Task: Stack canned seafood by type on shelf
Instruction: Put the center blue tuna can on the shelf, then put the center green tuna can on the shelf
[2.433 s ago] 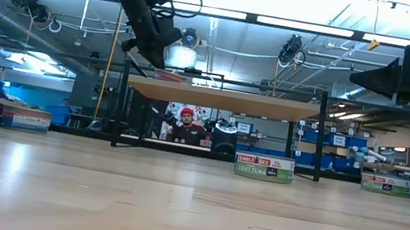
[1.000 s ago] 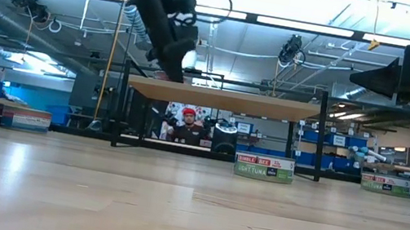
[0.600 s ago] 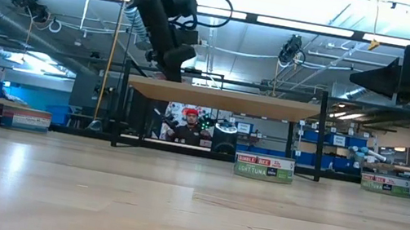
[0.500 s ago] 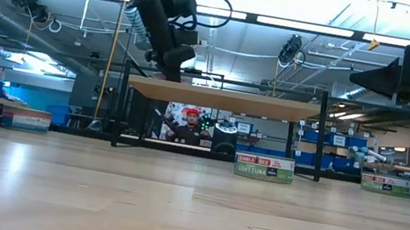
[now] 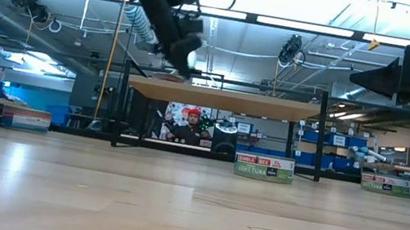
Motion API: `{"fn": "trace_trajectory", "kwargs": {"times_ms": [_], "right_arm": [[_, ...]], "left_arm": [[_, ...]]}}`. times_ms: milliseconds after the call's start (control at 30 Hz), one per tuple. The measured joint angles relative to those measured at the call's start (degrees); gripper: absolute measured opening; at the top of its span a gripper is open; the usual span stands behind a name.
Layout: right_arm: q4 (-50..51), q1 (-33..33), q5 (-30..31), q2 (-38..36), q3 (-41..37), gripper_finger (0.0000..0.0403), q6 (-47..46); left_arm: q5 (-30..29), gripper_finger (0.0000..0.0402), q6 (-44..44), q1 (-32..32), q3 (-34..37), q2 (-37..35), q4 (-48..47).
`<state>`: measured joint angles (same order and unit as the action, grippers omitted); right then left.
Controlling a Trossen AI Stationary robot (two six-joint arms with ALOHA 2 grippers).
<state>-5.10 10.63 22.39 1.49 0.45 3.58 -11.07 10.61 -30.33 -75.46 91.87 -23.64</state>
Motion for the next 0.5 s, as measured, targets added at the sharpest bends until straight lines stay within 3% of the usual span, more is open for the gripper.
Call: {"fn": "trace_trajectory", "kwargs": {"times_ms": [167,500], "right_arm": [[-0.3,0.0,0.0,0.0,0.0,0.0062,0.0],[-0.7,0.0,0.0,0.0,0.0,0.0062,0.0]], "left_arm": [[0.8,0.0002,0.0,5.0,3.2,-2.8,9.7],[5.3,0.0003,-0.3,15.8,27.5,-9.0,49.1]]}}
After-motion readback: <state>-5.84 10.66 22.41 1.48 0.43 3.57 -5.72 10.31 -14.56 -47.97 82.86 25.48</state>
